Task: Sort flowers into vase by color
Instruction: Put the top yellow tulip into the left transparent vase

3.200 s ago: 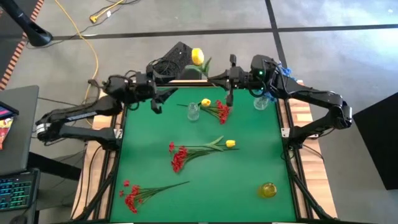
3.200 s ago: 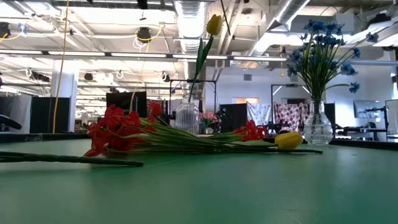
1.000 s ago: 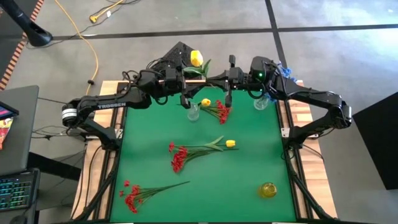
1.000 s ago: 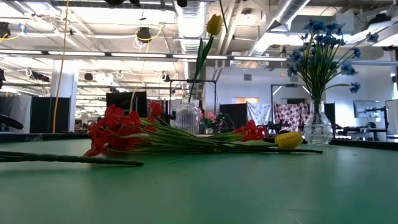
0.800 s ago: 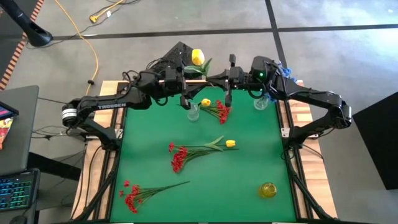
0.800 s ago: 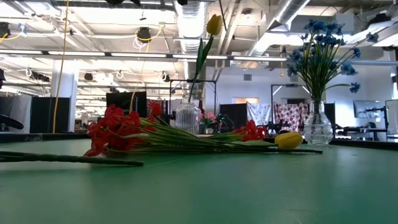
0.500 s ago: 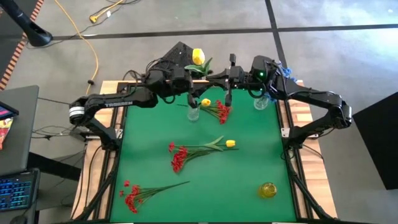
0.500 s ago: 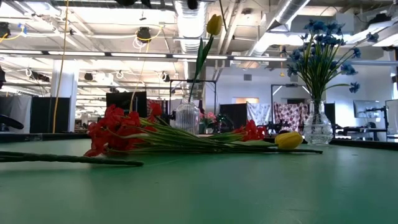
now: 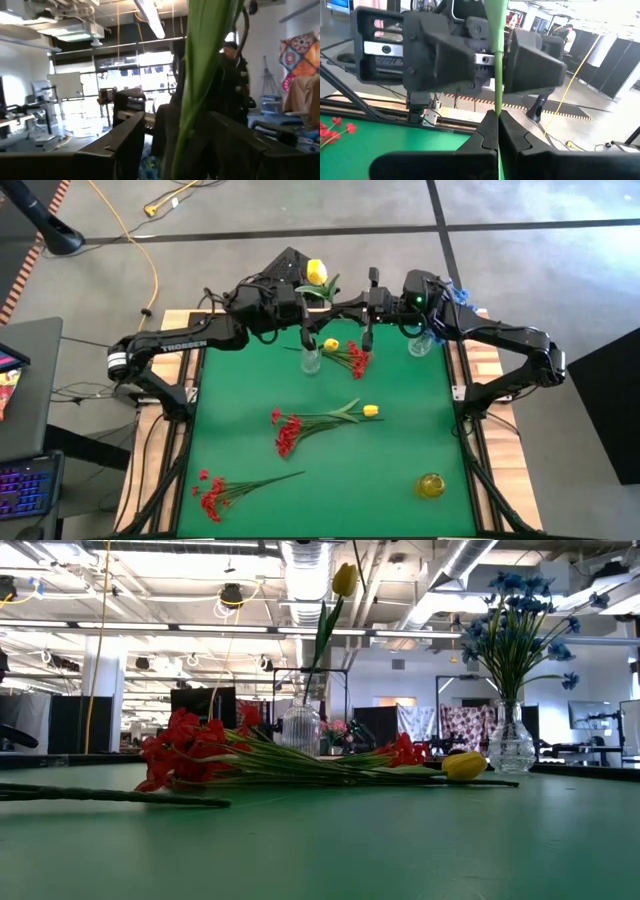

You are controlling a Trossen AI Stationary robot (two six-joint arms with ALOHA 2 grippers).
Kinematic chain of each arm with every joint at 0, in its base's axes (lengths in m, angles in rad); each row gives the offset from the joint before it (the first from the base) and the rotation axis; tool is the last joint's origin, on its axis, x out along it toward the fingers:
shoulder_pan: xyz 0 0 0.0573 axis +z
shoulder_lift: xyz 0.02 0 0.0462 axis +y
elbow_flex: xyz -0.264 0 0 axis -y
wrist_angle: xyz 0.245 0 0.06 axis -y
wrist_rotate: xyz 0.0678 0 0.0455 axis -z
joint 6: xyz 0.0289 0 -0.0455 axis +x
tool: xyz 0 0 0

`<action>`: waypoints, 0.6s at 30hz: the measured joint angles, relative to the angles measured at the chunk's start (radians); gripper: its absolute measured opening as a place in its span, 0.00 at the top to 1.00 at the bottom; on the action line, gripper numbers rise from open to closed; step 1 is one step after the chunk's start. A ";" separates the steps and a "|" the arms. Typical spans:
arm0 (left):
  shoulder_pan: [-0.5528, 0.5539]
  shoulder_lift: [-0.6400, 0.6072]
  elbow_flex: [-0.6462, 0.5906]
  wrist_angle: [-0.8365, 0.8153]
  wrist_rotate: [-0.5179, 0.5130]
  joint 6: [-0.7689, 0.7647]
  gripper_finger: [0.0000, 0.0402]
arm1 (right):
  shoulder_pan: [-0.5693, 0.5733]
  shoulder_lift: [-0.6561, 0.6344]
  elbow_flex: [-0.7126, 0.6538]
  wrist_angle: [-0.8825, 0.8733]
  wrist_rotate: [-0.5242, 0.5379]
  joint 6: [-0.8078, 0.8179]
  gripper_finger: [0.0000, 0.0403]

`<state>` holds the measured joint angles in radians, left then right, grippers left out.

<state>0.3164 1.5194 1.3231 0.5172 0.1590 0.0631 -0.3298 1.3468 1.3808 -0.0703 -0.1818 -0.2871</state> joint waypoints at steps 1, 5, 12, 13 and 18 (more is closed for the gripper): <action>0.000 0.000 0.000 -0.003 0.000 0.004 0.48 | 0.000 0.000 0.000 0.000 0.000 0.000 0.95; 0.000 0.000 -0.001 -0.027 0.012 0.004 0.48 | 0.000 0.000 0.000 0.000 0.000 -0.002 0.95; 0.000 0.000 -0.001 -0.053 0.013 0.005 0.58 | 0.000 0.000 0.000 0.000 0.000 -0.001 0.95; 0.000 0.000 -0.001 -0.054 0.013 0.007 0.61 | 0.000 0.000 0.000 0.000 0.000 -0.001 0.95; 0.000 0.000 -0.001 -0.057 0.013 0.004 0.78 | 0.000 0.000 0.000 0.000 0.000 -0.001 0.94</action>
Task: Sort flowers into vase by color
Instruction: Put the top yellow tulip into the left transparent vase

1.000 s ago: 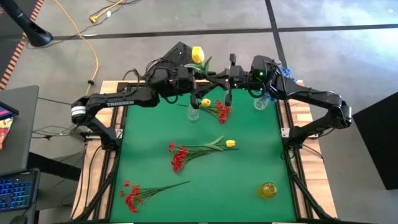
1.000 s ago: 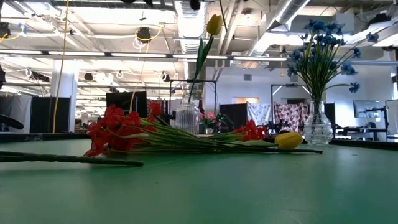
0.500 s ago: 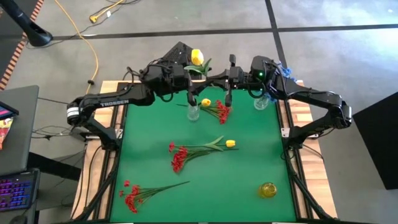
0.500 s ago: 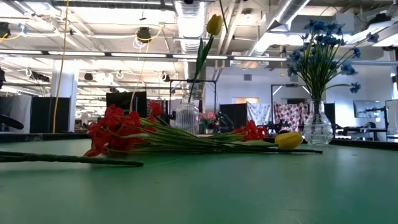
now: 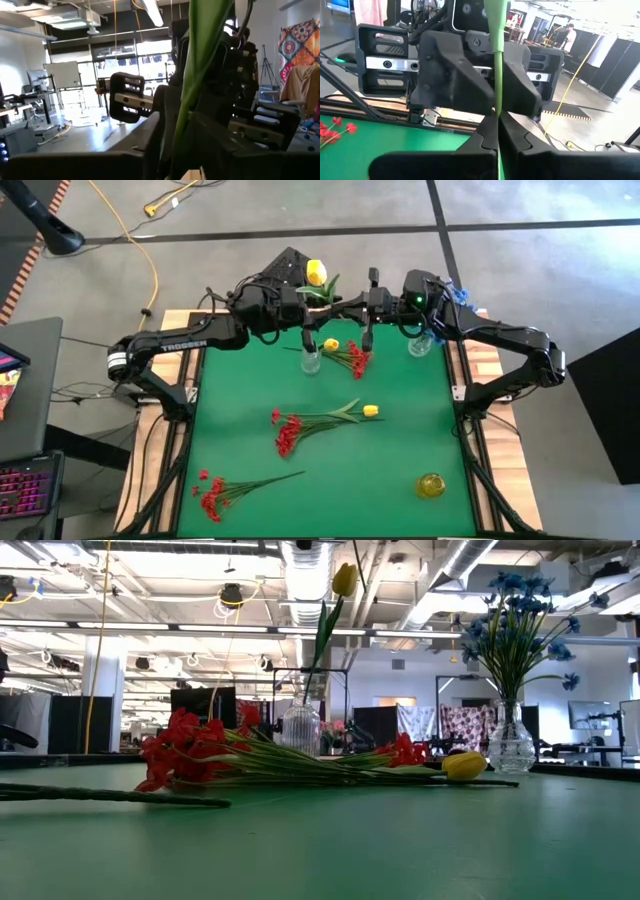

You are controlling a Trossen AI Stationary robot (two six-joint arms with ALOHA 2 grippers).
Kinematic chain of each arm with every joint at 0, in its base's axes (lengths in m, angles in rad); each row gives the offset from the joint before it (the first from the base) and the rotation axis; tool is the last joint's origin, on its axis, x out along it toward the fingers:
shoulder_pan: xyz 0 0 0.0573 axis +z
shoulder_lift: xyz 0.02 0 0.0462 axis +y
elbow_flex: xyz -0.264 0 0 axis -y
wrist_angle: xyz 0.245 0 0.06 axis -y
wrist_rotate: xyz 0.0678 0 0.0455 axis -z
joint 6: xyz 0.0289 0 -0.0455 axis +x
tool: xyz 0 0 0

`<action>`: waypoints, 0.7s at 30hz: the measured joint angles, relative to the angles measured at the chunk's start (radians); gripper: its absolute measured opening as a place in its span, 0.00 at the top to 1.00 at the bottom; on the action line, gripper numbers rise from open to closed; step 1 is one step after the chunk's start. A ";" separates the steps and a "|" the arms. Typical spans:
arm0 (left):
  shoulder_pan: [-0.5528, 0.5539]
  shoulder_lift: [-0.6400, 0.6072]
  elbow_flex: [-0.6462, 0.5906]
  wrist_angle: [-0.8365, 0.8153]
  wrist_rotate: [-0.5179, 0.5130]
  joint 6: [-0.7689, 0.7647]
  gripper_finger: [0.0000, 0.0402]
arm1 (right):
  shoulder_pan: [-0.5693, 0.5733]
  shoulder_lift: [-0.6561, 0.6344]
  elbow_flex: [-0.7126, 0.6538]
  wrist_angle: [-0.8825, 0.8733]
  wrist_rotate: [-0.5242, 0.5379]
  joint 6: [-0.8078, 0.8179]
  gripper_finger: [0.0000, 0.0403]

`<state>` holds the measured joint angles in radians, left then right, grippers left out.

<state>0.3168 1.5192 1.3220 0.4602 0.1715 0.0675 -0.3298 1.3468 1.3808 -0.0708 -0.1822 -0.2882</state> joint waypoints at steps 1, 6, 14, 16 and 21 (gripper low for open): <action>0.000 0.000 0.000 0.001 -0.002 0.000 0.81 | 0.000 0.000 0.000 0.000 0.000 0.000 0.93; 0.000 0.000 0.000 0.002 -0.020 0.000 0.98 | 0.000 0.000 0.000 -0.001 0.000 0.001 0.87; 0.000 0.000 0.000 0.001 -0.031 0.000 1.00 | 0.000 0.000 0.000 -0.004 0.000 0.002 0.75; 0.004 -0.001 0.000 0.000 -0.037 -0.001 1.00 | 0.000 0.000 0.000 -0.005 0.001 0.013 0.69; 0.025 -0.009 0.000 -0.012 -0.037 -0.025 1.00 | 0.000 -0.001 0.047 -0.094 0.060 0.052 0.48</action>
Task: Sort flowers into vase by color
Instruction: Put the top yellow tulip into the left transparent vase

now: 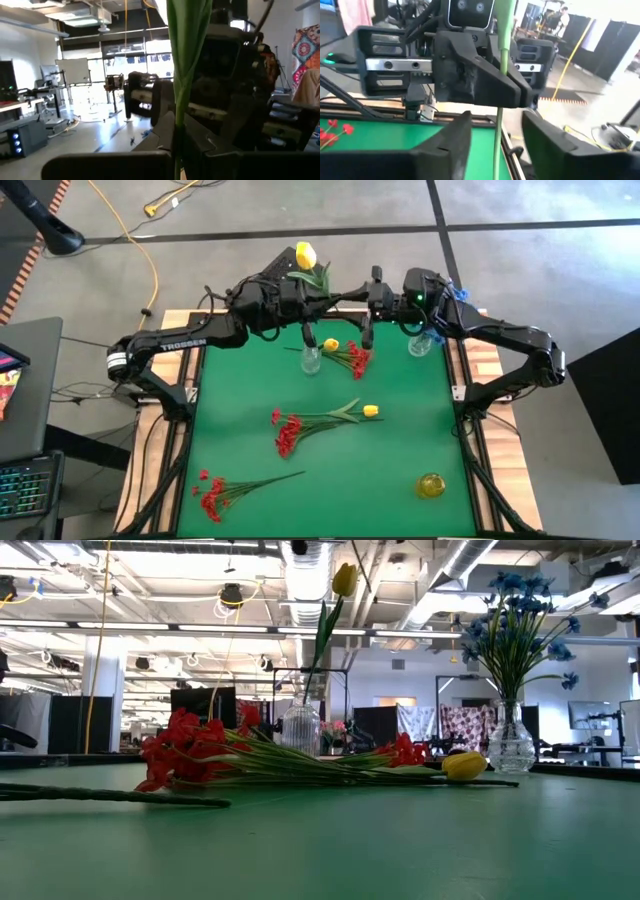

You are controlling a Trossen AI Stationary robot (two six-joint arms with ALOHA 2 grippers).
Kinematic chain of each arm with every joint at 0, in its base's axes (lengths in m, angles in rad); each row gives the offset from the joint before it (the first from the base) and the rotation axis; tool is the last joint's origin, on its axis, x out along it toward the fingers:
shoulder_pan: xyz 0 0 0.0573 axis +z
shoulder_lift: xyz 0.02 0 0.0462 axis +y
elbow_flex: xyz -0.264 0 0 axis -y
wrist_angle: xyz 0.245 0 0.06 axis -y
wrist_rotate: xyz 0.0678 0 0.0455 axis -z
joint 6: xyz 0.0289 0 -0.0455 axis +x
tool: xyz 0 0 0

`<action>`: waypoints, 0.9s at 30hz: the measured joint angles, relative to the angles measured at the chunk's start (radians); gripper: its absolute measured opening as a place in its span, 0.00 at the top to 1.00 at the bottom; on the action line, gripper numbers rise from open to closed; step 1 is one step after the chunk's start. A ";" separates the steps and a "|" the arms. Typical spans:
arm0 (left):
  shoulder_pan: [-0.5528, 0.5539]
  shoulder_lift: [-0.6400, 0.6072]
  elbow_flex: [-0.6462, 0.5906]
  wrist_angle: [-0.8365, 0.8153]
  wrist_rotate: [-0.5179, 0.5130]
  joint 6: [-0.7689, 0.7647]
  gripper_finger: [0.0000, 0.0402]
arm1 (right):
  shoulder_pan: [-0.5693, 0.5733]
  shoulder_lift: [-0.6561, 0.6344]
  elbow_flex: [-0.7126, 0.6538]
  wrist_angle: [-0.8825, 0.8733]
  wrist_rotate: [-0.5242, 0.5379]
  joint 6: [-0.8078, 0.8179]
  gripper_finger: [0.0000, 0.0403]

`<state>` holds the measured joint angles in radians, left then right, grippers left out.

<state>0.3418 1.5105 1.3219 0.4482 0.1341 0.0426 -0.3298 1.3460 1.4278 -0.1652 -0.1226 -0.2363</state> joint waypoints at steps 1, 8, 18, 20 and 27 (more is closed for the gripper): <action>0.006 -0.005 -0.001 -0.006 0.000 -0.001 1.00 | 0.000 -0.001 0.014 -0.027 0.007 0.000 0.44; 0.067 -0.094 -0.001 -0.168 0.000 -0.002 1.00 | 0.004 -0.001 0.113 -0.266 0.015 0.001 0.26; 0.151 -0.316 0.000 -0.542 0.048 0.006 1.00 | 0.013 -0.001 0.171 -0.544 0.016 0.084 0.24; 0.160 -0.353 0.000 -0.636 0.095 0.012 1.00 | 0.031 0.000 0.170 -0.596 0.019 0.100 0.24; 0.146 -0.435 -0.054 -0.846 0.159 0.042 1.00 | 0.152 0.000 0.170 -0.710 0.087 0.164 0.24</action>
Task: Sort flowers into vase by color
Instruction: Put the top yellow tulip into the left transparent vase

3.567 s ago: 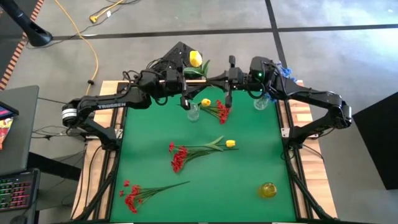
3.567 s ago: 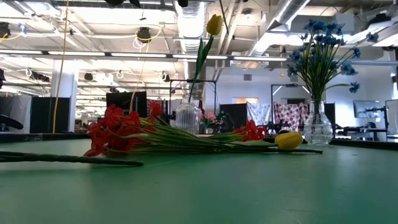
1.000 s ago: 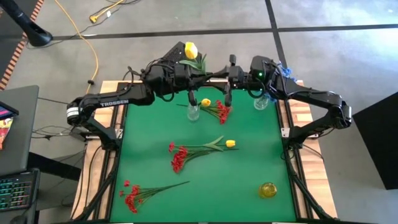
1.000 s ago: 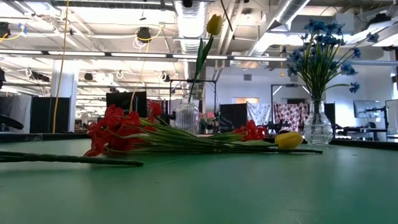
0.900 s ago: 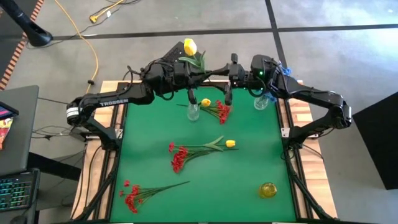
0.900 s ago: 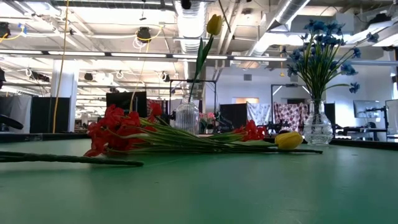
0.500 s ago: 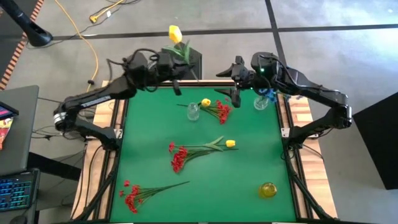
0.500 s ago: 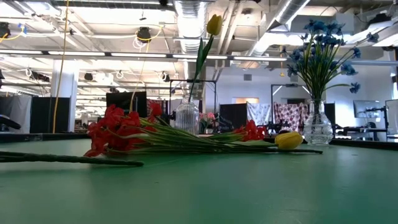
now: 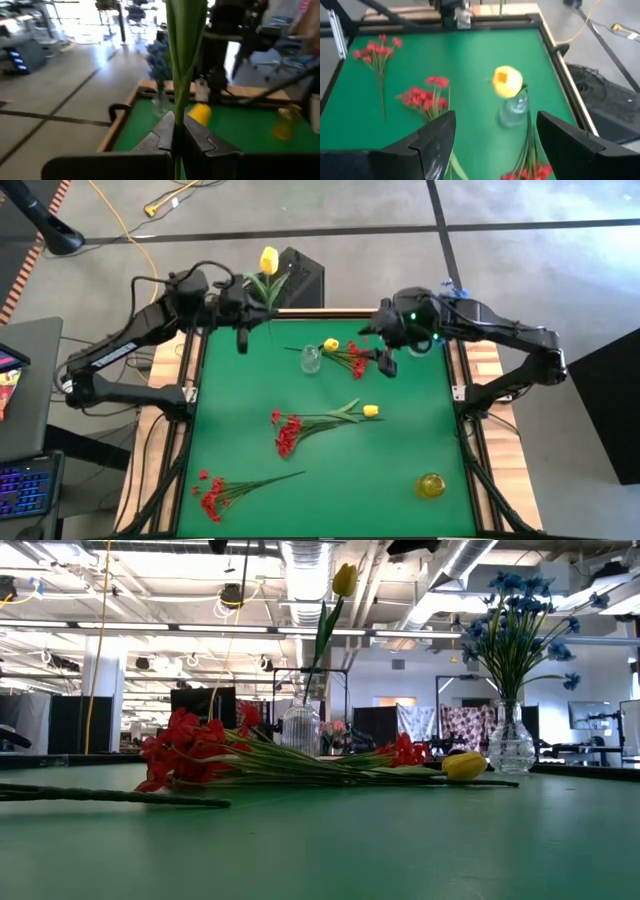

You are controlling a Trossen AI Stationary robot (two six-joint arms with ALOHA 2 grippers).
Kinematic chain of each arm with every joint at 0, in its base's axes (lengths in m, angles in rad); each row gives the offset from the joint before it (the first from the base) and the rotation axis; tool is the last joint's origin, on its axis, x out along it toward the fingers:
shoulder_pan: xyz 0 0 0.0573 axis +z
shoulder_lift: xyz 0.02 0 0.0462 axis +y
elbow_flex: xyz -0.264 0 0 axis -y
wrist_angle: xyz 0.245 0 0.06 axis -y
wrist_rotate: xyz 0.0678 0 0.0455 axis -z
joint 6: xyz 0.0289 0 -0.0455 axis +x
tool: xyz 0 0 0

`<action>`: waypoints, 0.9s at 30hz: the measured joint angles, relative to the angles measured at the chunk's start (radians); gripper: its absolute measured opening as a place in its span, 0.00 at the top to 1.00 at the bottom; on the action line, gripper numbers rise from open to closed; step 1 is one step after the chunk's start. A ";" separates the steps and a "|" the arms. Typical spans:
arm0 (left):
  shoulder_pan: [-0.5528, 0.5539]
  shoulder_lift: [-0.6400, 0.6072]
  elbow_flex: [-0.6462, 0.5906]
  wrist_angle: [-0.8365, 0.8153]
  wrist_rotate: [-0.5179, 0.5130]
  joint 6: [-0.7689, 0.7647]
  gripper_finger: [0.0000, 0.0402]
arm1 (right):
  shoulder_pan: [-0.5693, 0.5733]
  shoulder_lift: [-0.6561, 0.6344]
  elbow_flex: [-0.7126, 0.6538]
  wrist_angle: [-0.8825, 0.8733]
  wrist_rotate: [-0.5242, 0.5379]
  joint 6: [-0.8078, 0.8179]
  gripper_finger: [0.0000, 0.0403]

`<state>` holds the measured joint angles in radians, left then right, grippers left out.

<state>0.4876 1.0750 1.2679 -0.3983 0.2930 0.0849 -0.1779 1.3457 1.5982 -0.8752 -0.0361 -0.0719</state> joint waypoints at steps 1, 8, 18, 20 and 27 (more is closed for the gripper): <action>-0.008 -0.015 -0.036 0.016 0.010 -0.005 1.00 | 0.023 0.000 0.000 -0.015 0.021 0.008 0.24; -0.038 -0.134 -0.410 0.434 0.017 -0.069 1.00 | 0.234 -0.030 -0.124 0.015 0.232 0.093 0.24; 0.002 0.020 -0.646 1.002 -0.033 -0.134 1.00 | 0.465 -0.103 -0.447 0.404 0.408 0.206 0.24; 0.013 0.067 -0.631 1.022 -0.029 -0.135 1.00 | 0.490 -0.103 -0.485 0.467 0.415 0.207 0.24; 0.039 0.207 -0.596 1.088 -0.017 -0.176 1.00 | 0.535 -0.100 -0.540 0.512 0.494 0.225 0.24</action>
<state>0.5267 1.2823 0.6717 0.6901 0.2765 -0.0913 0.3568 1.2453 1.0586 -0.3629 0.4575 0.1530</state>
